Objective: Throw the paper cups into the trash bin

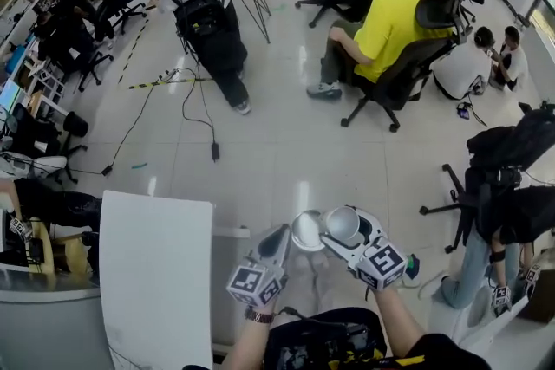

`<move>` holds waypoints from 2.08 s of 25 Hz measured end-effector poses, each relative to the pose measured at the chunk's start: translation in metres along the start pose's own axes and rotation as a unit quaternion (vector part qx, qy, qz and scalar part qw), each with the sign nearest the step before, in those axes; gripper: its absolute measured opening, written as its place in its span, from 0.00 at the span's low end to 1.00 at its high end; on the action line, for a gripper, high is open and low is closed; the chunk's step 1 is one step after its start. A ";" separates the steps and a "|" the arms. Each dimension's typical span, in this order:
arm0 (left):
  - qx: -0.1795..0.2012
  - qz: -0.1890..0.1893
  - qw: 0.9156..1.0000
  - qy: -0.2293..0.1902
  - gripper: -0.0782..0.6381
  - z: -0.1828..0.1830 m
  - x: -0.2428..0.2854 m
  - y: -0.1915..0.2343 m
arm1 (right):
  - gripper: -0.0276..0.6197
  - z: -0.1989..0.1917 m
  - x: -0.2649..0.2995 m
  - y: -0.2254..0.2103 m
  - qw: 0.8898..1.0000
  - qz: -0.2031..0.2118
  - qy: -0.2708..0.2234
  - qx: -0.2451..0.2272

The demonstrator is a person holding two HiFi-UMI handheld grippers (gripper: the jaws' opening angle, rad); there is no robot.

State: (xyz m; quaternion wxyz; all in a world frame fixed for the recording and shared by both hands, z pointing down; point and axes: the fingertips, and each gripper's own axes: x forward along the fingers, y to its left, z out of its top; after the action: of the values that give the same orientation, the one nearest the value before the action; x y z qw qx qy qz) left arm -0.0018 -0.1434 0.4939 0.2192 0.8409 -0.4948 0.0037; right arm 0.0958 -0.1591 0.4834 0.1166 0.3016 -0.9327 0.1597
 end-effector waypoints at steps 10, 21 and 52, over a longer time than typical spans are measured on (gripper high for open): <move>-0.036 0.009 0.998 0.042 0.11 -0.058 0.007 0.018 | 0.60 -0.076 0.037 0.007 0.997 0.033 0.060 0.047; -0.057 0.021 0.993 0.101 0.11 -0.160 0.030 0.051 | 0.60 -0.184 0.079 0.002 0.987 0.049 0.136 0.072; -0.112 0.074 0.972 0.192 0.11 -0.435 0.091 0.172 | 0.60 -0.472 0.205 -0.055 0.964 0.083 0.251 0.041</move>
State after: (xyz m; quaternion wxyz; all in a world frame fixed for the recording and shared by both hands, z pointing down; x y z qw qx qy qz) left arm -0.0071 -0.1281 0.9700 0.4018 0.7555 -0.5019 0.1261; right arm 0.0236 -0.1355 0.9956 0.3207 0.1777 -0.8880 0.2778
